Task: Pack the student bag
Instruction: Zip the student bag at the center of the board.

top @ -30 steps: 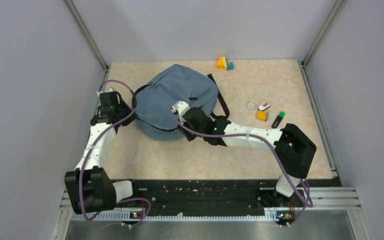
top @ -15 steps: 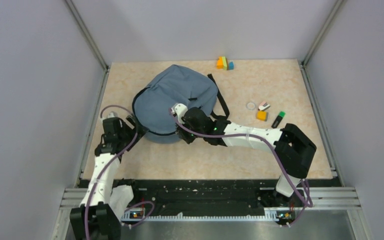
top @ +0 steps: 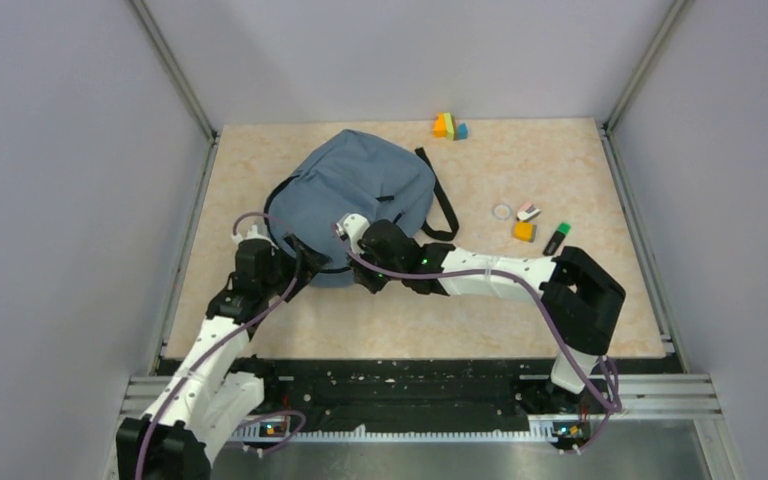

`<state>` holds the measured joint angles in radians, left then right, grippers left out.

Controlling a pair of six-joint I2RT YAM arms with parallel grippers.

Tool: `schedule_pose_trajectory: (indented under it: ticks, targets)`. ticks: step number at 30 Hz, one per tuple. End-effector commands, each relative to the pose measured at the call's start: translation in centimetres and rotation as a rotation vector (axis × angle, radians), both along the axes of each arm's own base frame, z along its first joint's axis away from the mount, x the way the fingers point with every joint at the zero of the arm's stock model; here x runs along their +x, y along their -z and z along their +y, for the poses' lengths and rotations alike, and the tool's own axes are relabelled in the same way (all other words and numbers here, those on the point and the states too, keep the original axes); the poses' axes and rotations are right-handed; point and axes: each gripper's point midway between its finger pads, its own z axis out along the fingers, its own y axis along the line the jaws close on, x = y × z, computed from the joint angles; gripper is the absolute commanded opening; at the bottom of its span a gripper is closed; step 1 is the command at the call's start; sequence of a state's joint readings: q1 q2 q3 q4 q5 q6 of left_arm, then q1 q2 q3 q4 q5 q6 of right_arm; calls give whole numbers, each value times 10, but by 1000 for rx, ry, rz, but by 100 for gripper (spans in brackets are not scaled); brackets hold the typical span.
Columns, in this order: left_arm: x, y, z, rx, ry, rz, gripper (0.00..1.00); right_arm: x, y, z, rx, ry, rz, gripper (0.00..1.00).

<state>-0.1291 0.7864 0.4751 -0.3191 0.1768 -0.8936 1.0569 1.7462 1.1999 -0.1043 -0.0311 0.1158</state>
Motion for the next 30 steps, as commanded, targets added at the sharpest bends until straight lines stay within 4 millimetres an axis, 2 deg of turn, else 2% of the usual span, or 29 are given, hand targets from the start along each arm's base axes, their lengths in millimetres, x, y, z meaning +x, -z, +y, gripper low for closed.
schedule_pose_trajectory:
  ticks: [1,3,5,8,10,15,16,17,21,22,25,30]
  targets:
    - [8,-3,-24,-39,10,-30,87,-5,-23,21,65,-28,-14,0]
    - [8,0,-31,-38,21,-24,86,-6,-23,21,63,-27,-15,0]
    - [7,5,-34,-28,21,-12,80,-6,-22,21,59,-25,-16,0]
    - [8,10,-29,-2,6,-7,67,-6,-23,20,57,-24,-21,0]
    - [11,10,-26,18,-9,-13,63,-6,-24,19,57,-24,-23,0]
    - [24,8,-21,64,-26,-27,60,-8,-24,20,54,-27,-24,0]
    - [26,9,-21,71,-23,-25,57,-8,-24,20,53,-28,-26,0]
    - [28,11,-22,80,-21,-16,51,-9,-25,20,53,-27,-27,0]
    - [34,10,-17,121,-34,4,7,-7,-22,17,41,-14,-32,0]
    - [35,8,-15,136,-39,5,0,-4,-22,13,29,13,-44,0]
    - [36,2,-10,167,-41,-6,0,12,-21,-2,-30,124,-110,0]
    - [34,-2,2,225,-66,-20,0,23,-25,-13,-53,201,-154,0]
